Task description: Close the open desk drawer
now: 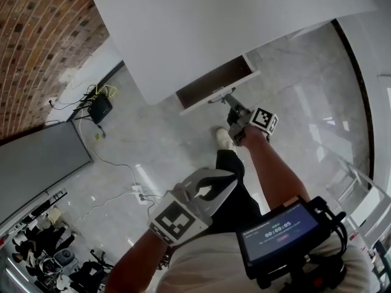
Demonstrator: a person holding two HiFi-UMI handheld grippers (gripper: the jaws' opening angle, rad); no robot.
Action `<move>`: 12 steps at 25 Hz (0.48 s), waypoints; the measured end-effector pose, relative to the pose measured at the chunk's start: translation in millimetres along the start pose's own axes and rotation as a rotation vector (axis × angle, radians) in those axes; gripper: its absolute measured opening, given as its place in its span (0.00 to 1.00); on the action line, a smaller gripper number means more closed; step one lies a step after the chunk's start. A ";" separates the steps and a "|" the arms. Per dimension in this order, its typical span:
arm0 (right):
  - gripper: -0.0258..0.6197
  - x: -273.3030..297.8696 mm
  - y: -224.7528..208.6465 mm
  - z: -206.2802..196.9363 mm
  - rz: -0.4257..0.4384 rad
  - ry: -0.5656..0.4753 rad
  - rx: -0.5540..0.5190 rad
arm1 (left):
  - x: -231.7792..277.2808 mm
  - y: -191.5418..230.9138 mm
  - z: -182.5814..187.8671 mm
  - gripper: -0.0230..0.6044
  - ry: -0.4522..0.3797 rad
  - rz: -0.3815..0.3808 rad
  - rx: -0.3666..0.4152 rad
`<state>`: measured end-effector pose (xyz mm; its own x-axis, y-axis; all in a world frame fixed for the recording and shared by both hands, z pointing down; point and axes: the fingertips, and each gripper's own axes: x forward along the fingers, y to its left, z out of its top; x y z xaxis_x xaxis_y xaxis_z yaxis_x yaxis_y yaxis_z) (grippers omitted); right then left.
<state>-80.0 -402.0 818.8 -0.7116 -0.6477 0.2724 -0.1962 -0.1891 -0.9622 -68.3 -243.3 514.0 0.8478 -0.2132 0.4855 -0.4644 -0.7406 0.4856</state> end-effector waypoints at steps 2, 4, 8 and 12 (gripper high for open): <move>0.17 -1.5 -1.4 -0.7 0.007 0.001 0.008 | 2.4 -3.8 -2.1 0.04 -0.001 0.001 -0.002; 0.14 -3.1 -2.0 -0.8 0.018 -0.004 0.020 | 4.4 -6.6 -3.7 0.04 -0.003 0.004 -0.002; 0.09 -2.5 0.5 0.1 0.044 -0.015 0.033 | 5.6 -5.3 -4.2 0.04 -0.008 0.012 -0.002; 0.08 -4.7 -1.6 0.0 0.040 -0.028 0.055 | 5.9 -5.3 -2.8 0.04 -0.014 0.007 -0.005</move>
<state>-76.4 -398.7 819.1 -0.6988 -0.6758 0.2346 -0.1304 -0.2021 -0.9706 -61.5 -238.8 516.3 0.8478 -0.2274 0.4791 -0.4718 -0.7361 0.4854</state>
